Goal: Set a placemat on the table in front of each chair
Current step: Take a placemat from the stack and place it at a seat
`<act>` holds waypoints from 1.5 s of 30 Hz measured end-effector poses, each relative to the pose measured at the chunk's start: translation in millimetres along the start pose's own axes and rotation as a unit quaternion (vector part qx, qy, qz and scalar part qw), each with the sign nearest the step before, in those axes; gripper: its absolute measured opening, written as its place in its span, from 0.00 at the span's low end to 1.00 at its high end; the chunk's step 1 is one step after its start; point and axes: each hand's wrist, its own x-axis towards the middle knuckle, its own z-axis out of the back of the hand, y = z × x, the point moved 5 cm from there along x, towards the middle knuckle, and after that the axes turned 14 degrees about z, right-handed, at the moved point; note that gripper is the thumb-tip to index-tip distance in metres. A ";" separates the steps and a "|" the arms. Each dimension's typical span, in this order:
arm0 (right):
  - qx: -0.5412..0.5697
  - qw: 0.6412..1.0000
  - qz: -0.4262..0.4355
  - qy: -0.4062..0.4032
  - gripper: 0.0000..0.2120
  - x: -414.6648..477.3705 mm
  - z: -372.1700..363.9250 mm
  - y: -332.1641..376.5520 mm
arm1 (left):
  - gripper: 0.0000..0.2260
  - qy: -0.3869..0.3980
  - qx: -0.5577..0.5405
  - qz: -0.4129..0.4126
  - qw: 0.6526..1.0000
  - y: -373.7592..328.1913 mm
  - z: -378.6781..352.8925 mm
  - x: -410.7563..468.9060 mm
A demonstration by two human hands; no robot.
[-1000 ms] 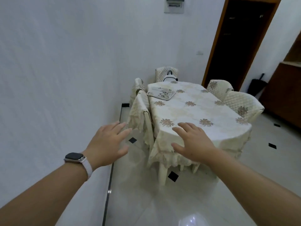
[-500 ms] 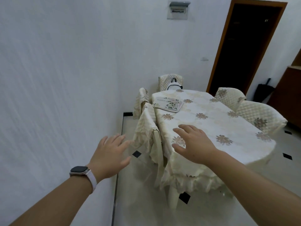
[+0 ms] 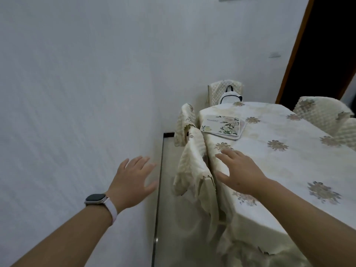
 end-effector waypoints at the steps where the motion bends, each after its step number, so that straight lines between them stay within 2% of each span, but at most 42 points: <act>1: 0.003 1.000 0.003 -0.001 0.31 15.8 -0.4 -8.2 | 0.27 0.003 0.001 0.002 1.000 2.0 -4.0 16.1; 6: 0.025 0.999 -0.002 -0.022 0.29 82.5 -2.7 -52.0 | 0.27 -0.008 0.009 0.007 1.000 3.1 -19.9 87.2; 12: 0.022 1.000 -0.004 -0.016 0.29 122.8 -8.3 -91.0 | 0.31 0.007 -0.014 0.000 1.000 -13.1 -36.4 158.6; 18: 0.017 0.999 -0.041 -0.021 0.29 145.2 -17.9 -142.0 | 0.29 0.002 -0.045 -0.058 0.997 -58.3 -51.4 234.3; 29: 0.009 0.989 -0.145 0.011 0.28 196.6 -58.0 -224.6 | 0.34 0.084 -0.088 -0.107 0.987 -83.9 -149.9 390.1; 34: 0.031 0.977 -0.208 0.026 0.28 252.3 -79.1 -257.3 | 0.28 0.143 -0.149 -0.124 0.971 -95.3 -210.5 465.8; 40: 0.040 0.963 -0.265 0.029 0.28 314.9 -99.7 -285.9 | 0.28 0.170 -0.160 -0.188 0.954 -109.5 -250.4 545.7; 45: 0.037 0.951 -0.303 0.039 0.27 328.1 -110.8 -303.0 | 0.29 0.198 -0.207 -0.186 0.940 -119.2 -271.6 589.6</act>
